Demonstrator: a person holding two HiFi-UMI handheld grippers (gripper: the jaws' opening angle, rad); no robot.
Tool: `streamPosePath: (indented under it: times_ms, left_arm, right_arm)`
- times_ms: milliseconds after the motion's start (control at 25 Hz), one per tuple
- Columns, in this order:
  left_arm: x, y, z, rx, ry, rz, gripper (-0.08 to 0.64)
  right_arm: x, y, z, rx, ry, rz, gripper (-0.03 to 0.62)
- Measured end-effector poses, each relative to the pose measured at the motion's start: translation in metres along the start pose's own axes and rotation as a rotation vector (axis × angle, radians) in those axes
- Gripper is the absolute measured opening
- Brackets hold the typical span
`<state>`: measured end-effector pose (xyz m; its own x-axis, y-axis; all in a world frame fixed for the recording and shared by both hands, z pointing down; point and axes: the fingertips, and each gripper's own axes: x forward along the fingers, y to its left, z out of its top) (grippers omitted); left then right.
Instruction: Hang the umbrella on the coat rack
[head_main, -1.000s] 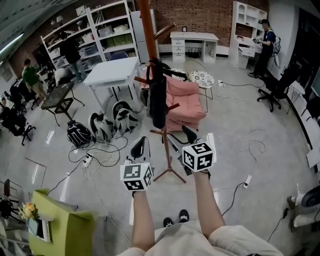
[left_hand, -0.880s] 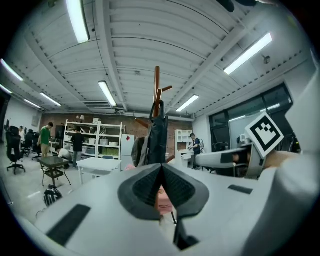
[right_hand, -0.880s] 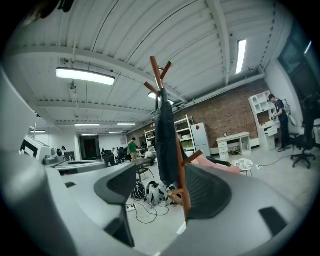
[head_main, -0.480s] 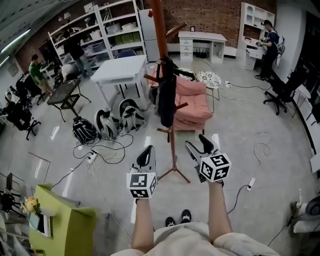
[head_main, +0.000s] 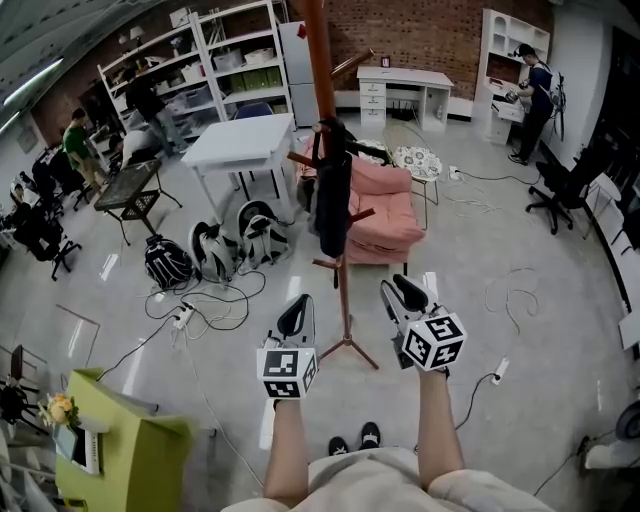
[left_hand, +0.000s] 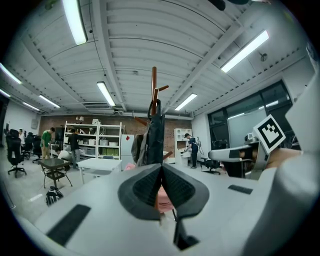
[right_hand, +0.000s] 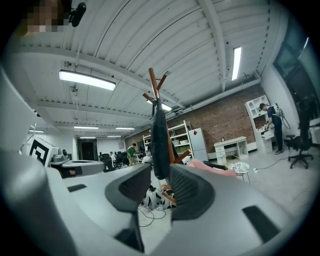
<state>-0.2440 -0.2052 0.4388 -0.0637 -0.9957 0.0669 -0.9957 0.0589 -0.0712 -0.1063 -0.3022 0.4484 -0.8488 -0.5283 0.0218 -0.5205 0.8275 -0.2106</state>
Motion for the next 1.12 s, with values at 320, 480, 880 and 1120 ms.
streamPosePath:
  times_ms: [320,480,880,1120]
  left_arm:
    - [0.0,0.002,-0.003,-0.003,0.005,0.002,0.008]
    - [0.001,0.0,-0.004,-0.005,0.011,0.0,0.008]
    - [0.0,-0.012,-0.012,-0.007,0.022,-0.014,0.008]
    - [-0.005,-0.013,-0.013,0.002,0.033,-0.016,0.008]
  right_arm:
    - [0.005,0.014,-0.003,-0.01,0.007,0.03,0.057]
    - [0.005,0.018,-0.003,-0.031,0.014,0.037,0.022]
    - [-0.006,0.013,-0.007,-0.036,0.007,0.038,0.003]
    - [-0.009,0.015,-0.013,-0.005,0.021,0.055,0.003]
